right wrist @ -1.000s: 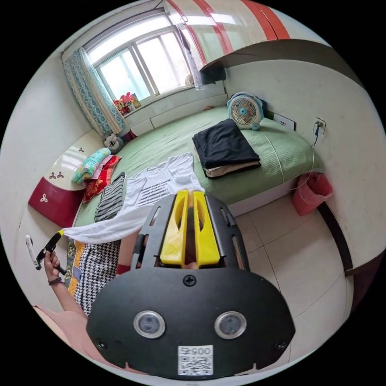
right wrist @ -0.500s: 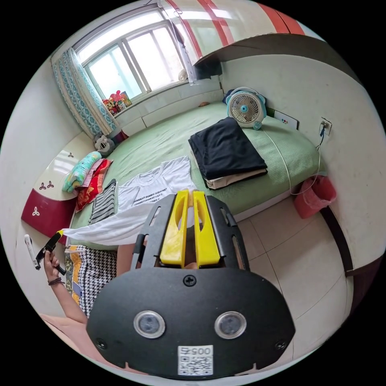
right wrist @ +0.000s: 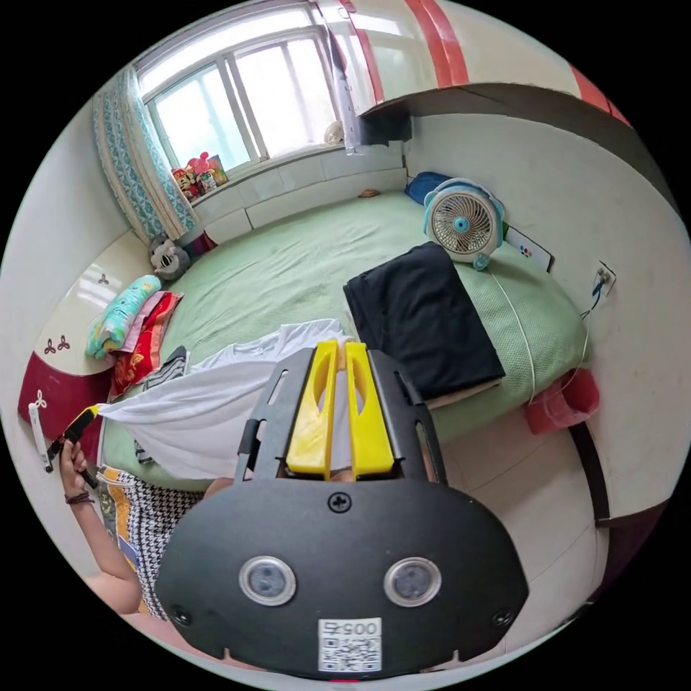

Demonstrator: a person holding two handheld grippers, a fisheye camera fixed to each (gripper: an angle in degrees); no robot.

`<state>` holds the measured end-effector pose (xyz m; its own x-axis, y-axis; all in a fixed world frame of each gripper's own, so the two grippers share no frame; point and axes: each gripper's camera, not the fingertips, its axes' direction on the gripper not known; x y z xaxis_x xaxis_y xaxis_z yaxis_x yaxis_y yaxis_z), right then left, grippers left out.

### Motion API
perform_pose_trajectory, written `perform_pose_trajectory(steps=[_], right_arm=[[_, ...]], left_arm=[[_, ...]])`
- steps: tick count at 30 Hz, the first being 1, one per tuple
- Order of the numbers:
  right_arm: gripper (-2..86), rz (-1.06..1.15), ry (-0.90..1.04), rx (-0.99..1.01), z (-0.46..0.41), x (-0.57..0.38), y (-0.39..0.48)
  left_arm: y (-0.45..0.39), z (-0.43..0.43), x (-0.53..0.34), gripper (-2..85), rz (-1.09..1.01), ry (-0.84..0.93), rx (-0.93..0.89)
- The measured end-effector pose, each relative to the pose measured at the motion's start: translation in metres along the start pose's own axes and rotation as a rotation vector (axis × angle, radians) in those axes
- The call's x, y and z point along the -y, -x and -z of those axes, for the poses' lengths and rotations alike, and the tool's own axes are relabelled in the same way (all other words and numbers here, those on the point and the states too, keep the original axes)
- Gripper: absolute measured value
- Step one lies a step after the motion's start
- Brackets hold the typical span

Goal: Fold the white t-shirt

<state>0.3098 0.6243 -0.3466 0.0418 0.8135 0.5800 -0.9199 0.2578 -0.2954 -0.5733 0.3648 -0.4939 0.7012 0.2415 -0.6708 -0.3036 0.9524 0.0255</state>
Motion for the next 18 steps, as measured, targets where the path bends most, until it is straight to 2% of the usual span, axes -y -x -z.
perform_pose_trajectory(steps=[10, 14, 16, 18], right_arm=[[-1.2, 0.067, 0.116, -0.126, -0.181, 0.102, 0.052], [-0.4, 0.07, 0.199, -0.097, -0.262, 0.137, 0.065], [2.9, 0.082, 0.227, -0.116, -0.311, 0.149, 0.069], [5.5, 0.071, 0.239, -0.131, -0.33, 0.151, 0.069]], left_arm=[[-0.004, -0.192, 0.116, 1.2, -0.017, 0.155, 0.06], [0.006, -0.287, 0.158, 3.1, 0.056, 0.215, 0.059], [0.012, -0.319, 0.168, 3.9, 0.089, 0.222, 0.107], [0.025, -0.345, 0.171, 4.6, 0.14, 0.22, 0.074]])
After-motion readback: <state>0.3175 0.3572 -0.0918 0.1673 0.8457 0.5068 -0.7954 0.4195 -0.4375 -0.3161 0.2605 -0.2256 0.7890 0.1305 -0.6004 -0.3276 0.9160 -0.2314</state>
